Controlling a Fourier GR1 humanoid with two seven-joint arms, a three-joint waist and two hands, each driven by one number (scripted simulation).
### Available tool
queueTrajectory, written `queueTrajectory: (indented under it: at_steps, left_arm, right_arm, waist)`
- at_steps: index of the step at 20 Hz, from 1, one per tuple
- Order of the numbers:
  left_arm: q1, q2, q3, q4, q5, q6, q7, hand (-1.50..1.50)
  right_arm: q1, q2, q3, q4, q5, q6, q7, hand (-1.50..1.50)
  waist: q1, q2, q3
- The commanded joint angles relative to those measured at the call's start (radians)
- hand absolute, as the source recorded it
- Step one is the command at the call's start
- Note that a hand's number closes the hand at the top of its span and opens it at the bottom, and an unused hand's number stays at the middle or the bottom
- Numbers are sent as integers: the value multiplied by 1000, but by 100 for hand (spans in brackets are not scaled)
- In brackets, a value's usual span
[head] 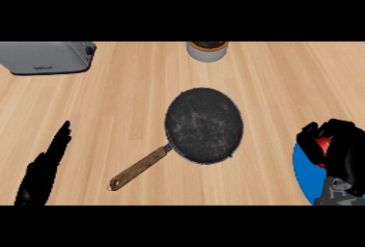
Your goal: Pick the tomato from the plate and place it in the pan
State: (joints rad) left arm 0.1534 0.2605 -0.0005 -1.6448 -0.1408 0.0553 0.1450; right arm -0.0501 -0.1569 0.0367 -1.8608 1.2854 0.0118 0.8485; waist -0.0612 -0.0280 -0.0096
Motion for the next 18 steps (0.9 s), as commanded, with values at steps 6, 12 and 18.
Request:
queueTrajectory:
  at_steps: [6,12,18]
  left_arm:
    - [-90,-27,-19,55,-17,-16,-20,0]
    - [-67,-14,-24,21,-13,-45,-25,0]
    - [-74,-13,-8,41,-10,-53,-58,0]
  right_arm:
    - [-170,154,314,-47,183,25,356,150]
    - [-362,156,152,305,16,-191,307,150]
    - [-475,157,89,595,-112,-308,230,150]
  waist:
    - [66,29,9]
    - [90,36,10]
    - [87,35,10]
